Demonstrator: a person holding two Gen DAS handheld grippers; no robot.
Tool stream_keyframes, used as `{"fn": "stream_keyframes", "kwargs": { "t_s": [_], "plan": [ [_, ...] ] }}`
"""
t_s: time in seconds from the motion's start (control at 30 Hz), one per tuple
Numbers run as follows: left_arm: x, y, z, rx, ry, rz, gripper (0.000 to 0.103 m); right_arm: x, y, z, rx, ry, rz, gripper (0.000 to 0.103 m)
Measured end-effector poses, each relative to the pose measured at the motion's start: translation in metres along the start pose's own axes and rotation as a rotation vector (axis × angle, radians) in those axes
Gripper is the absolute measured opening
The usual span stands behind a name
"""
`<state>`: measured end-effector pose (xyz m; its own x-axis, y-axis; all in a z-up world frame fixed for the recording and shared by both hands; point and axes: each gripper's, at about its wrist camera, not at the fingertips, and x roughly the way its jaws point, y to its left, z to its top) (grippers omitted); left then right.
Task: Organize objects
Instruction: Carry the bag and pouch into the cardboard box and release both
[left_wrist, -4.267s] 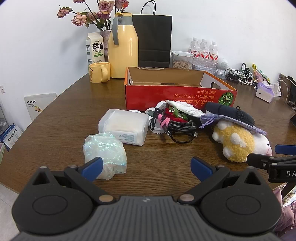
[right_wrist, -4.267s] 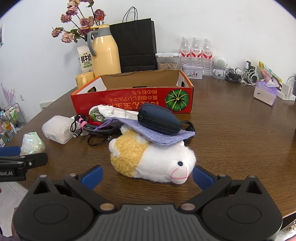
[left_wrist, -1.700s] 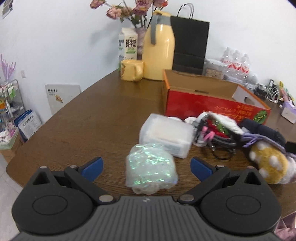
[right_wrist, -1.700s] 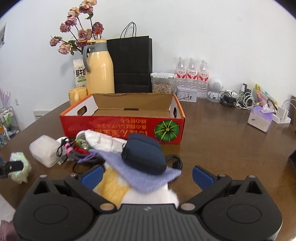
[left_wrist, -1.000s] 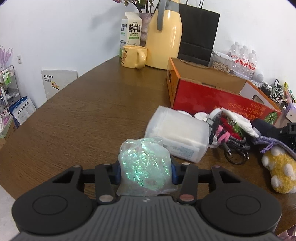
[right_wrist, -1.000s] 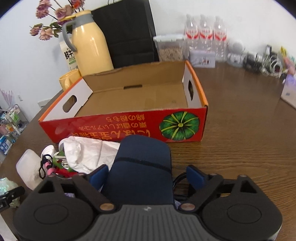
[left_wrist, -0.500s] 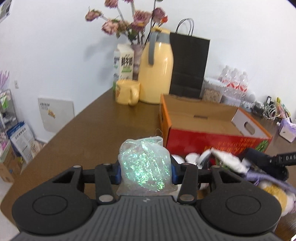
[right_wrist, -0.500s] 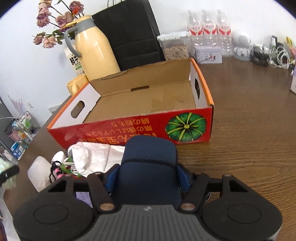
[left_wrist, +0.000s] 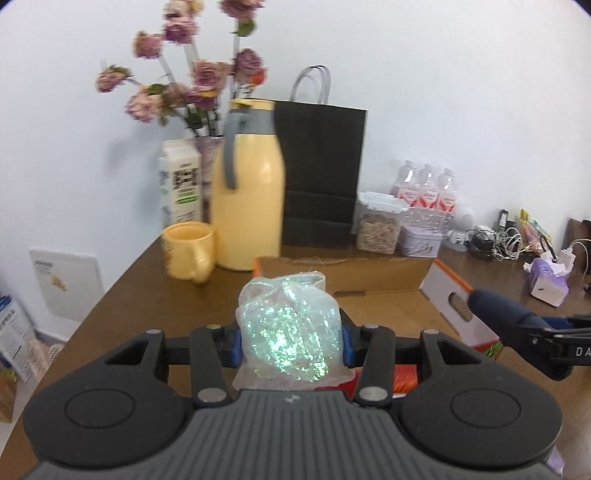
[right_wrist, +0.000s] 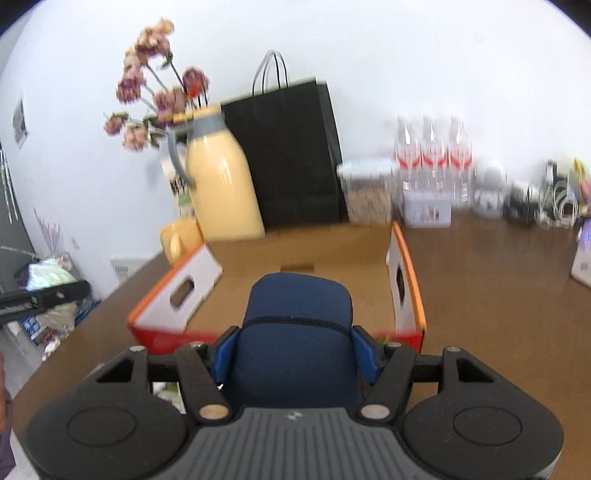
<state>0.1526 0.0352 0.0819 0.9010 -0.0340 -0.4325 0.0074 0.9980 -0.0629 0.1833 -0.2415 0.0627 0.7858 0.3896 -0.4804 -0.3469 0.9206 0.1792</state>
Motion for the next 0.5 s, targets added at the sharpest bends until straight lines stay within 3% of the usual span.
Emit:
{"fn": "stream_keyframes", "kwargs": {
  "t_s": [0.27,0.5],
  "plan": [
    [0.07,-0.031,0.02,-0.007,0.051,-0.001,0.047,0.06,-0.003,0.036,-0.13,-0.042,-0.076,0.063],
    [0.134,-0.043,0.016,0.006,0.173,0.048,0.047,0.131,-0.014,0.036,-0.216,0.076,-0.135,0.063]
  ]
}}
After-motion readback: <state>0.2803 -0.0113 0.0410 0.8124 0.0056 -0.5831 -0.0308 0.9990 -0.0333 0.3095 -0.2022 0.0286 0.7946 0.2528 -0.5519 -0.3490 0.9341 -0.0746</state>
